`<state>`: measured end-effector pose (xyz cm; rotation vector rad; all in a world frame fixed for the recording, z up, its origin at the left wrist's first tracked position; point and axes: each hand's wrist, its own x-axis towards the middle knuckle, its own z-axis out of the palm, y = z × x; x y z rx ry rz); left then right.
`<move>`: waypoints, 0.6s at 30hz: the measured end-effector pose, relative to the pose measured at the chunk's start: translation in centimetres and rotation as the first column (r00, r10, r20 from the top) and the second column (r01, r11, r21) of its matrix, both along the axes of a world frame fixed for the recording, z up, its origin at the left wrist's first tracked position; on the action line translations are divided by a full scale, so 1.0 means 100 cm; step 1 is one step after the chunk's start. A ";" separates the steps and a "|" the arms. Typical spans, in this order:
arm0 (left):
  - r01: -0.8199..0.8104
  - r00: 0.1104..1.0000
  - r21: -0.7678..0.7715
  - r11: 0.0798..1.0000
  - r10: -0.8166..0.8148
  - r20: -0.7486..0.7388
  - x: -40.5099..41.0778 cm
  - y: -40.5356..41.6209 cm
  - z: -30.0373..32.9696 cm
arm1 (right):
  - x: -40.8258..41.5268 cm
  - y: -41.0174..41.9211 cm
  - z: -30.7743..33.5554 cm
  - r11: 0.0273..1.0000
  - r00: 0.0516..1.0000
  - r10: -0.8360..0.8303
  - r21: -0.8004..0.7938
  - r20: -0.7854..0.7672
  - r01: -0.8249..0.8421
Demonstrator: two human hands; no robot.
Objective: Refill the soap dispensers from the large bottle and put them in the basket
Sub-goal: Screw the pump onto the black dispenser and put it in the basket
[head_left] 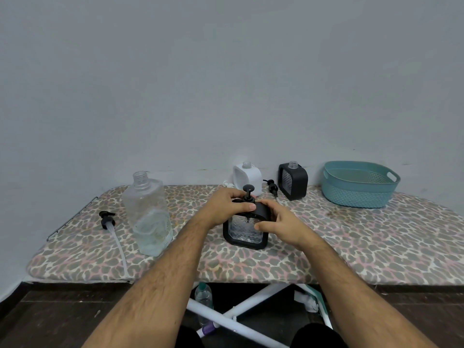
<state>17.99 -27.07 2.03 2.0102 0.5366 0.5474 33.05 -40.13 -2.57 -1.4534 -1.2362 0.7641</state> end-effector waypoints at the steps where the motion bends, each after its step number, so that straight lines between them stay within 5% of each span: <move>1: 0.000 1.000 0.007 1.000 0.000 -0.011 0.000 0.001 0.000 | 0.000 0.000 0.001 1.000 1.000 0.002 -0.008 0.005 -0.002; 11: -0.087 0.989 -0.016 0.996 0.089 0.120 -0.004 -0.013 -0.026 | -0.004 -0.001 -0.001 0.998 0.997 -0.054 -0.013 0.062 0.055; 18: -0.167 0.968 -0.214 0.963 0.201 0.148 -0.023 -0.022 -0.056 | -0.008 -0.009 0.002 0.998 0.994 -0.051 -0.040 0.092 0.055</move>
